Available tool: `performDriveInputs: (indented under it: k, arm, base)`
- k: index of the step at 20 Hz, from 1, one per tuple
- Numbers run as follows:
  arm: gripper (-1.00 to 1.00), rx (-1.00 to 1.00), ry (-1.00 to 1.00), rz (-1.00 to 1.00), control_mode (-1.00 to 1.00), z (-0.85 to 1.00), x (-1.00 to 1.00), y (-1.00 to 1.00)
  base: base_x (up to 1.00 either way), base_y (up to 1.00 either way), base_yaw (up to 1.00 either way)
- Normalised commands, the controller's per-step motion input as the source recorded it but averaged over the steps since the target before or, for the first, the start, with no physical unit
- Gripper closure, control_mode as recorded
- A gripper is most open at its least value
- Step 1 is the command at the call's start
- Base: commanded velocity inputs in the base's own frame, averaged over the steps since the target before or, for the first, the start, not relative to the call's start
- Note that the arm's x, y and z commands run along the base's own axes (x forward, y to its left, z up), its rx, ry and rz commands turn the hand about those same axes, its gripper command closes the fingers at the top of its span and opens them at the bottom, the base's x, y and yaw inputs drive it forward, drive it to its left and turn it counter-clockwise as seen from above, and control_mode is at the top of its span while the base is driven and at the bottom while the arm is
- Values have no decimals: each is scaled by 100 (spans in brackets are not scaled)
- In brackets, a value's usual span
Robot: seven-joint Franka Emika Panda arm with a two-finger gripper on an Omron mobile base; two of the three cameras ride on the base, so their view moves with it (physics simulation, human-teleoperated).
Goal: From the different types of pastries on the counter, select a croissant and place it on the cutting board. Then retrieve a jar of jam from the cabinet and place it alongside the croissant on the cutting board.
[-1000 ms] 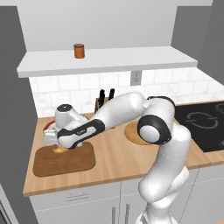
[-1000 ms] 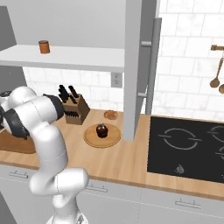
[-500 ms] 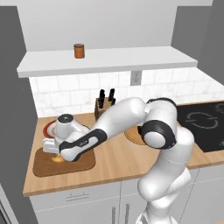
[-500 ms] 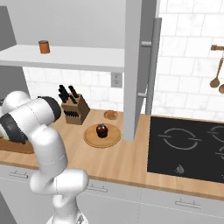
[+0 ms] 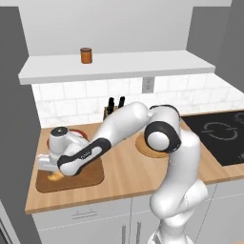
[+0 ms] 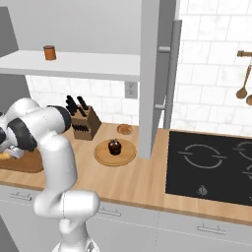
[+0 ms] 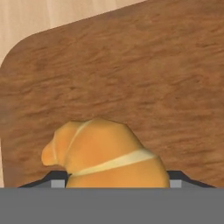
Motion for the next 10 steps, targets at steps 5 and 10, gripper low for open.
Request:
performDriveInputs:
  k: [5,10]
  arm:
    - [-100,-1,0,0,-100,-14,0,9]
    - [-100,0,0,0,-100,0,0,-1]
  base:
    - [0,0,0]
    - [0,0,0]
